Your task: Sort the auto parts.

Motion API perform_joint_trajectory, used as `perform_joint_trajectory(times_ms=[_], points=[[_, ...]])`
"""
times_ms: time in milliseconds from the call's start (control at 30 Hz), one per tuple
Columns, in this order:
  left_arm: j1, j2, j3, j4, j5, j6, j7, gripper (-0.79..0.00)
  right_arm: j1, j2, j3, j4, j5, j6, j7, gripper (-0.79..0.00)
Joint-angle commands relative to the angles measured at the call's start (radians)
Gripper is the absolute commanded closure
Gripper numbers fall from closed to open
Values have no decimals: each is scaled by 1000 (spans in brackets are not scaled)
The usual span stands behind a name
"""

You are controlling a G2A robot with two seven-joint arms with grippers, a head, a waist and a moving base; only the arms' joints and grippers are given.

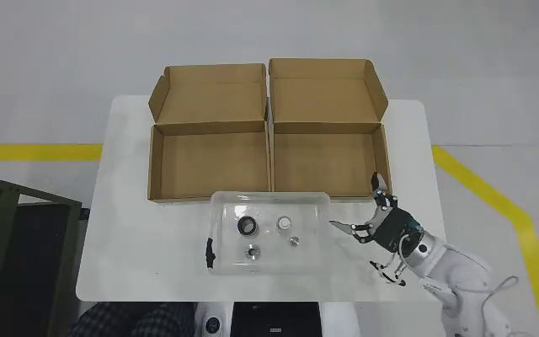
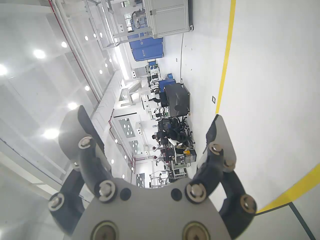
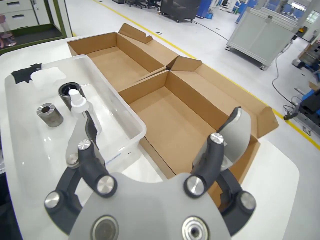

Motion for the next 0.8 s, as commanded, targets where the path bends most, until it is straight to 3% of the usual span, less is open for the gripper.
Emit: perform_joint_trajectory(times_ms=[0, 233, 767], points=[[0, 0, 0, 0, 0, 0, 0, -785, 29, 3, -20, -1, 12, -50, 32, -785], [0, 0, 0, 0, 0, 0, 0, -785, 149, 8, -139, 14, 28, -167, 176, -785], [0, 0, 0, 0, 0, 0, 0, -785, 285, 1, -386, 83, 17, -158, 368, -785]])
